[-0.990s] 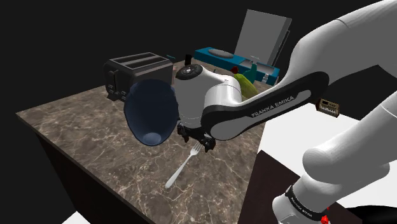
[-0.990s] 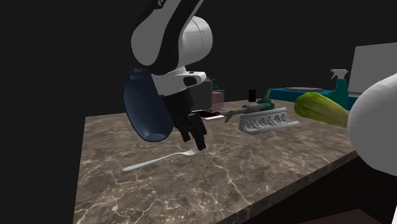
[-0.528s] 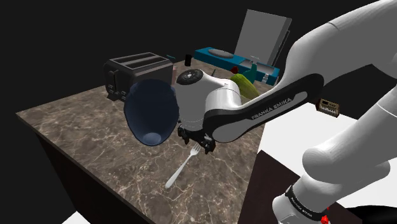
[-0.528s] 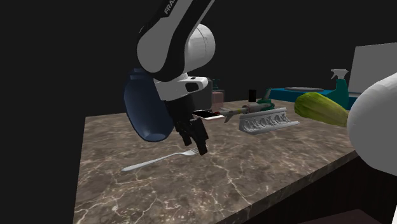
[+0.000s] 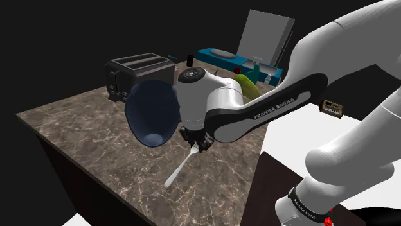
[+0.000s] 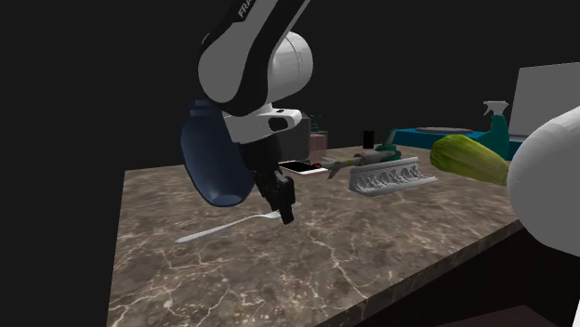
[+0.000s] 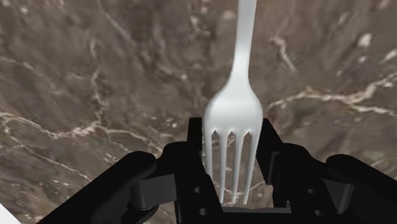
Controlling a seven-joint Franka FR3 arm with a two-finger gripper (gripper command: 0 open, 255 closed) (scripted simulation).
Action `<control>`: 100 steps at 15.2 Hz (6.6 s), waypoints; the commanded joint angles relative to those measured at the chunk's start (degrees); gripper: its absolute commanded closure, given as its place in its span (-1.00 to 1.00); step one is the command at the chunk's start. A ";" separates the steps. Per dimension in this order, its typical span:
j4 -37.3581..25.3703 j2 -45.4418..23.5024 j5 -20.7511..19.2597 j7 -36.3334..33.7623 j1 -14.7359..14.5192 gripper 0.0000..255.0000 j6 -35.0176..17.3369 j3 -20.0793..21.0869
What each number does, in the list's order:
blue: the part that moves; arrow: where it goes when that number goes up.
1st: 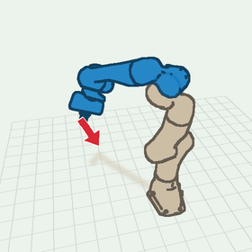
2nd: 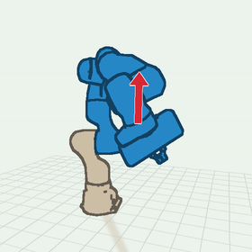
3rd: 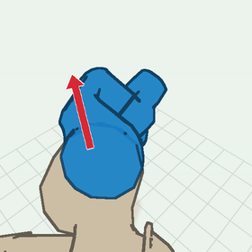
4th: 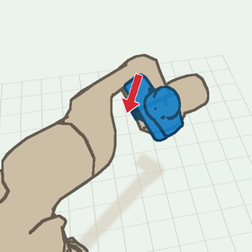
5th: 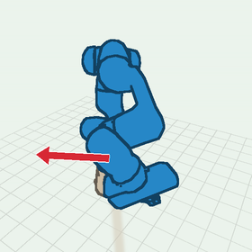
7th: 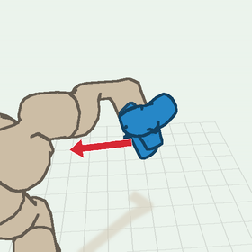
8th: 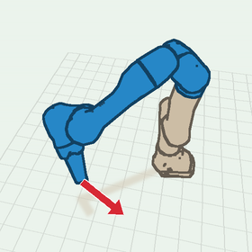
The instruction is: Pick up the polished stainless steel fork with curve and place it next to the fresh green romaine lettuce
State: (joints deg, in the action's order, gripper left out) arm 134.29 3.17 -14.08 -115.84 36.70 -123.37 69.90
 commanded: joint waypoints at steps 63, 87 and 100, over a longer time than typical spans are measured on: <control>-3.22 26.39 9.80 47.73 -3.95 1.00 17.23 -41.23; -20.36 3.03 -1.26 71.75 10.23 1.00 6.27 -58.93; -47.70 -19.07 -1.61 83.52 15.62 1.00 9.00 -63.97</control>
State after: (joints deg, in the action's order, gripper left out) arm 90.03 -13.57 -15.81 -33.50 51.89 -115.23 6.26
